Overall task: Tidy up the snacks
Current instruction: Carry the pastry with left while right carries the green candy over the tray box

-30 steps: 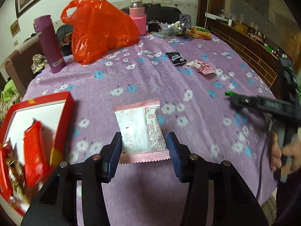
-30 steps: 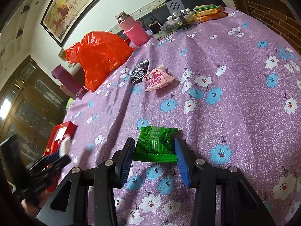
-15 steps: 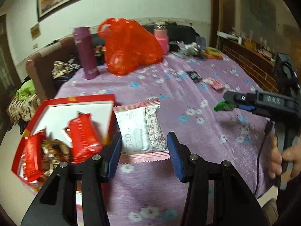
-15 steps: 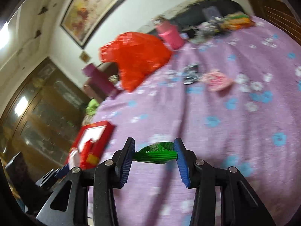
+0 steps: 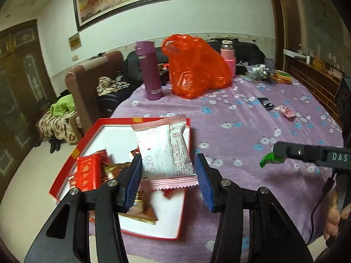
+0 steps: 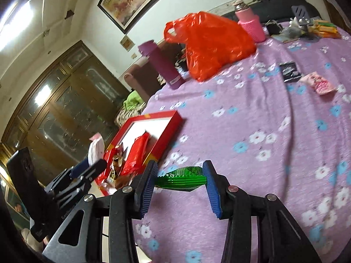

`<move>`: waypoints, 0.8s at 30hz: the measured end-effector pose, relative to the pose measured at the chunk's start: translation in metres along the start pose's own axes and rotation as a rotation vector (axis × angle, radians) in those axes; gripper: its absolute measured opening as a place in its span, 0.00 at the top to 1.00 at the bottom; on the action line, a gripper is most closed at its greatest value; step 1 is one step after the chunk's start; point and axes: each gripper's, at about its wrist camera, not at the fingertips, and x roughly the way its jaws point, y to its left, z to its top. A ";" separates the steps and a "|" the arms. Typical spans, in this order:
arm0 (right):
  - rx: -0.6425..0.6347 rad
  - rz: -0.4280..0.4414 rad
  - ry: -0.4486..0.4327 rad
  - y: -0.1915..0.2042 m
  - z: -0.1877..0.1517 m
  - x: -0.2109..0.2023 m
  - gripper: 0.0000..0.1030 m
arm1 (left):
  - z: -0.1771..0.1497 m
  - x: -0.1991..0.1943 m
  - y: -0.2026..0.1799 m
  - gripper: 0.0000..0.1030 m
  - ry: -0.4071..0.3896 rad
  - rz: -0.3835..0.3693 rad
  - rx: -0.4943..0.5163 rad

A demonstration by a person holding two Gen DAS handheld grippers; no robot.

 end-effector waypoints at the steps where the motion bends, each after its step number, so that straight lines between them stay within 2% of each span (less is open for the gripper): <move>1: -0.003 0.001 0.006 0.002 -0.002 0.002 0.57 | -0.001 0.000 0.003 0.54 -0.001 0.007 -0.007; 12: -0.043 0.022 0.032 0.027 0.000 0.017 0.57 | -0.006 0.007 0.046 0.54 0.005 0.061 -0.095; 19: -0.108 0.023 0.092 0.061 0.019 0.065 0.57 | 0.001 0.020 0.059 0.54 0.013 0.094 -0.088; 24: -0.111 0.075 0.086 0.084 0.024 0.086 0.57 | 0.011 0.018 0.057 0.54 -0.003 0.110 -0.060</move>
